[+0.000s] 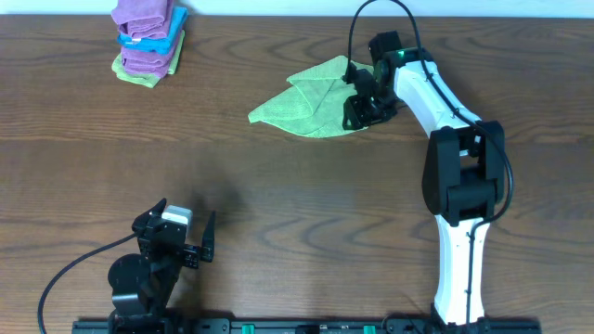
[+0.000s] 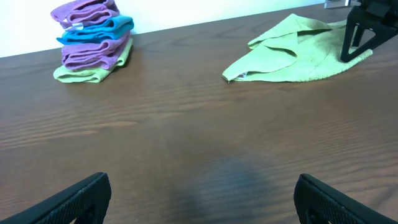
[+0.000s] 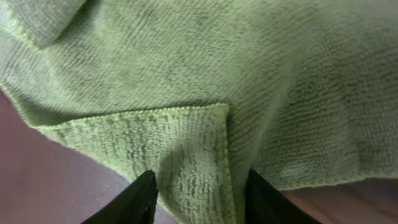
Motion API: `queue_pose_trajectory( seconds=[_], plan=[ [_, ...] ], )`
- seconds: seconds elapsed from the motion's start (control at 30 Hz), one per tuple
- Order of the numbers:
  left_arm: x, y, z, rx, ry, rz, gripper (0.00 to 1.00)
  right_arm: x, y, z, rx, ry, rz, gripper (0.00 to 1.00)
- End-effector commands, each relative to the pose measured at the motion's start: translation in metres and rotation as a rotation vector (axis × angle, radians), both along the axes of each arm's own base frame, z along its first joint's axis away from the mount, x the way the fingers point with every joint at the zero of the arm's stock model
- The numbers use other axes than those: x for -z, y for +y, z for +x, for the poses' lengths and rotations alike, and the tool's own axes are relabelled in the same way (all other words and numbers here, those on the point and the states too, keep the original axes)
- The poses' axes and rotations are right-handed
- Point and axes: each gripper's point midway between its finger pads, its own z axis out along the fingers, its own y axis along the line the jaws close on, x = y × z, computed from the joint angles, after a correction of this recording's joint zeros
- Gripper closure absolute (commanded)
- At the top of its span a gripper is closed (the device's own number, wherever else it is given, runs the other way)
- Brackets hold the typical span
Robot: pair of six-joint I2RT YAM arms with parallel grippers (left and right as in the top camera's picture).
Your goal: Fold the cloth
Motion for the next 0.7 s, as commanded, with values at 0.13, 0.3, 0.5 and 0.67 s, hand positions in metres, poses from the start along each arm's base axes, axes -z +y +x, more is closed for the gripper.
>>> queue_pose_trajectory(
  seconds=[0.13,0.3,0.5,0.67],
  plan=[
    [0.01,0.0,0.0,0.0,0.02,-0.004,0.05,0.002,0.003,-0.013,-0.012,0.054,0.022,0.78],
    [0.01,0.0,0.0,0.0,0.02,-0.004,0.05,0.001,0.001,-0.035,-0.015,0.146,0.004,0.99],
    [0.01,0.0,0.0,0.0,0.02,-0.004,0.05,-0.006,0.015,-0.059,-0.062,0.212,-0.016,0.99],
    [0.01,0.0,0.0,0.0,0.02,-0.004,0.05,-0.012,0.033,-0.073,-0.155,0.189,-0.102,0.98]
  ],
)
